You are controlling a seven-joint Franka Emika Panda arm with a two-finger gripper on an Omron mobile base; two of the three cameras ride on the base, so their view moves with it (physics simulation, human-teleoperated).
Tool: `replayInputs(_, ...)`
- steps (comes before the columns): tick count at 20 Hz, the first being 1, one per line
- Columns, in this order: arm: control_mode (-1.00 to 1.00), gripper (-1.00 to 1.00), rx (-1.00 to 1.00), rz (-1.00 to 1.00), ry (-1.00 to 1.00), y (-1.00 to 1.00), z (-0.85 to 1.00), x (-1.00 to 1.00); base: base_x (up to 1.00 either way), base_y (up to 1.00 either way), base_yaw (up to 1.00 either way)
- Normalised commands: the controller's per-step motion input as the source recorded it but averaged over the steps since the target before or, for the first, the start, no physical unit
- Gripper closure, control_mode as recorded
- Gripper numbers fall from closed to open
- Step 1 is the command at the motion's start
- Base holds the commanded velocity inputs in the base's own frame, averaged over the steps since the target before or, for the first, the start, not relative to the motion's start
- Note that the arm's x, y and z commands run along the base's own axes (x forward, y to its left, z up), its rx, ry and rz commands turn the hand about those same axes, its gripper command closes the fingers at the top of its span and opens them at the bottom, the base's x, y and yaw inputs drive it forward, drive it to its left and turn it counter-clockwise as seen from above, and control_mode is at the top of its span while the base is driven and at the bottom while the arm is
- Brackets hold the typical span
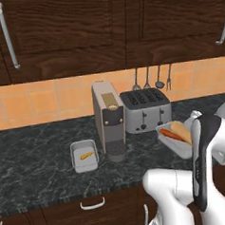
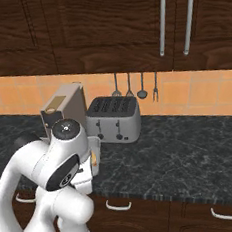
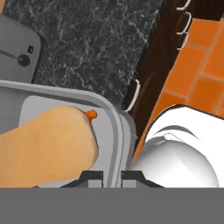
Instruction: Take the meat container that has the shrimp and place it on the second highest rack of the freezer. Then take the vegetable container that has the carrot and squash and place it on the highest rack of the freezer.
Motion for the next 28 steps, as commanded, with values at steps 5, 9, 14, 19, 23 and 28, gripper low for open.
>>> replayInputs(5,-1.00,1.00,0.00,0.00,-0.23,0.00,0.04,-0.62,0.00,0.00,0.00)
replayInputs(9,1.00,1.00,0.00,0.00,-0.15,0.00,0.00,-0.61,-0.20,0.00,0.00)
replayInputs(14,1.00,1.00,0.00,0.00,0.00,0.00,0.00,0.00,-0.51,-0.02,-0.28)
replayInputs(19,1.00,1.00,0.00,0.00,0.00,0.00,0.00,0.00,-0.13,0.00,-0.53)
replayInputs(23,1.00,1.00,0.00,0.00,0.00,0.00,0.00,0.00,-0.01,-0.21,-0.74)
replayInputs(28,1.00,1.00,0.00,0.00,0.00,0.00,0.00,0.00,0.08,-0.48,-0.86)
